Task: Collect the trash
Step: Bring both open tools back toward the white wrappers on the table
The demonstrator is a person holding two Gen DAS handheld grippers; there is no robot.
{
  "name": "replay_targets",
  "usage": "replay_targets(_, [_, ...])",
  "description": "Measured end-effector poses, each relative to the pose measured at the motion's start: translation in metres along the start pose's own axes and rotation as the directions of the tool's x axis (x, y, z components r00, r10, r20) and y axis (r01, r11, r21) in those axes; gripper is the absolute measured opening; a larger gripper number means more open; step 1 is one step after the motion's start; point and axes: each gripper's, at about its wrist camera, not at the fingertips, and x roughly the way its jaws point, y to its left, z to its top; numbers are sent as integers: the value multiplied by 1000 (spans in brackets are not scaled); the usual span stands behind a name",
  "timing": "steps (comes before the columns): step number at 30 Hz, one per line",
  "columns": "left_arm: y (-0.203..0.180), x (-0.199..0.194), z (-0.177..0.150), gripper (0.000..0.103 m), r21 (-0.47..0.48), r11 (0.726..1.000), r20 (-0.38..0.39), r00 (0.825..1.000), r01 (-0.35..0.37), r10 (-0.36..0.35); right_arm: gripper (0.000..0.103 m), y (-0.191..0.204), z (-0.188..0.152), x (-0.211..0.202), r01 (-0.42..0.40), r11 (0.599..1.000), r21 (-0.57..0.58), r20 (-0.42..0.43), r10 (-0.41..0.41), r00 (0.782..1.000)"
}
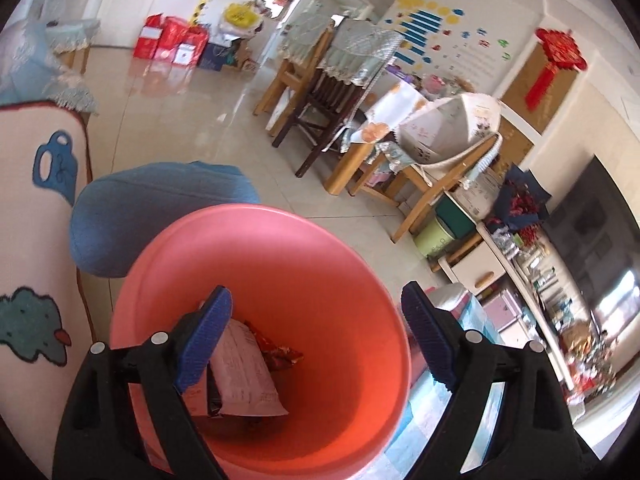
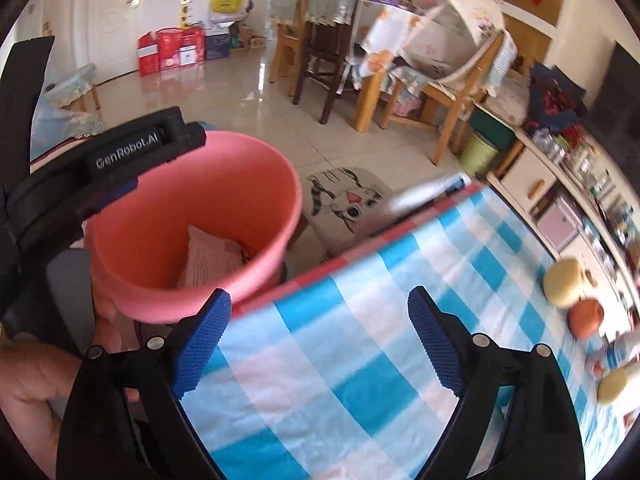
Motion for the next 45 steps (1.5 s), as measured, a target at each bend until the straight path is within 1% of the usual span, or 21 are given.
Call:
replay_targets(3, [-15,-5,-8,87,64,997,38,998,45,-47,90,-17,-18,-10,20,999,43,-18,-19,1000])
replay_targets(5, [-25,-8,-14,91,107,991,56,995,82,-88,89,-28,-31,-17,36,998,60,-29,-35,999])
replay_targets(9, [-46,-12,-26,94,187,972,54,987,140,-152,90,-46,-52,-34,58,994,94,-42,-54,998])
replay_targets(13, [-64,-17,-40,98,245,947,54,973,206,-226,90,-66,-67,-58,67,989,135,-26,-64,998])
replay_targets(16, [-80,-18,-49,99,276,929,24,964,247,-263,90,-80,-75,-73,79,983,167,-5,-79,997])
replay_targets(18, [-87,-17,-56,99,287,919,0,960,269,-281,92,-89,-82,-84,75,981,178,21,-80,997])
replay_targets(20, [-94,-18,-63,99,295,909,-26,953,294,-301,93,-94,-88,-94,86,980,179,47,-96,994])
replay_targets(22, [-103,-19,-69,99,312,894,-52,946,320,-321,93,-99,-96,-103,97,980,173,82,-112,990])
replay_targets(25, [-119,-23,-80,99,362,865,-74,936,348,-345,96,-105,-102,-117,132,977,166,119,-153,981])
replay_targets(27, [-129,-27,-88,99,392,850,-88,934,352,-346,98,-111,-105,-126,145,975,169,142,-170,975])
replay_targets(30, [-144,-27,-102,99,434,835,-120,940,339,-319,98,-121,-109,-137,192,964,182,157,-221,963])
replay_targets(32, [-153,-26,-111,99,452,826,-159,941,337,-298,98,-131,-113,-142,211,957,200,155,-244,957])
replay_targets(35, [-163,-23,-124,99,468,814,-225,937,344,-267,98,-145,-119,-147,250,943,220,143,-285,948])
replay_targets(38, [-166,-21,-133,99,477,813,-261,937,335,-233,98,-161,-127,-153,259,935,241,123,-294,948])
replay_targets(41, [-169,-21,-139,99,472,814,-288,932,337,-219,98,-175,-137,-162,290,919,265,122,-330,936])
replay_targets(44, [-173,-22,-145,99,478,811,-307,929,339,-207,98,-195,-149,-171,305,900,310,115,-354,928])
replay_targets(45, [-175,-23,-147,99,476,807,-315,925,349,-214,98,-201,-153,-175,309,894,325,116,-362,925])
